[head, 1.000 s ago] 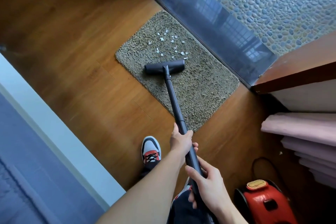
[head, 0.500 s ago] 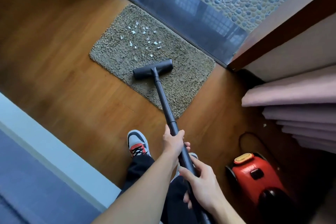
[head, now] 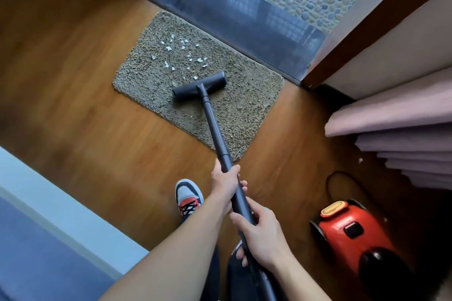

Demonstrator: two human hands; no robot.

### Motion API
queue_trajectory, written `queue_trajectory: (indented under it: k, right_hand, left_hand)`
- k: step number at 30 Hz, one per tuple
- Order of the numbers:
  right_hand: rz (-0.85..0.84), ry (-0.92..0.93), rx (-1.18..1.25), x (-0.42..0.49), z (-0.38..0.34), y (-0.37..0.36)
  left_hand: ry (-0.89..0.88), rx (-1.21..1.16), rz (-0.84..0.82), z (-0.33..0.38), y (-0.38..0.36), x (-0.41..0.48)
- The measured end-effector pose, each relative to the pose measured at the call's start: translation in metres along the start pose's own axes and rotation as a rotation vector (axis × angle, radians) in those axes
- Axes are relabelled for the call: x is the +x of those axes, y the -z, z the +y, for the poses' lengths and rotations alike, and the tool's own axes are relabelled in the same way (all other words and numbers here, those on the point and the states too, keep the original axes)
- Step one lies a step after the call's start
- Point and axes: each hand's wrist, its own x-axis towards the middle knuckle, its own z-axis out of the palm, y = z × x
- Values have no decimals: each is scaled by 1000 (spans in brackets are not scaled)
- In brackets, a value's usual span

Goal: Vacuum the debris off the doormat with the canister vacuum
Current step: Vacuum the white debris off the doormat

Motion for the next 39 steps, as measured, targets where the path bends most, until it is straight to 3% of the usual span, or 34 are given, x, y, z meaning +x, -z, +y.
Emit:
queue_trajectory:
  k: [23, 30, 39]
  right_hand:
    - [58, 41, 34, 96, -101, -35]
    - [26, 21, 25, 75, -87, -22]
    - [-46, -43, -17, 18, -23, 5]
  left_hand:
    - [-53, 22, -46, 126, 17, 86]
    - [-34, -10, -36, 105, 11, 64]
    - [40, -57, 11, 22, -3, 15]
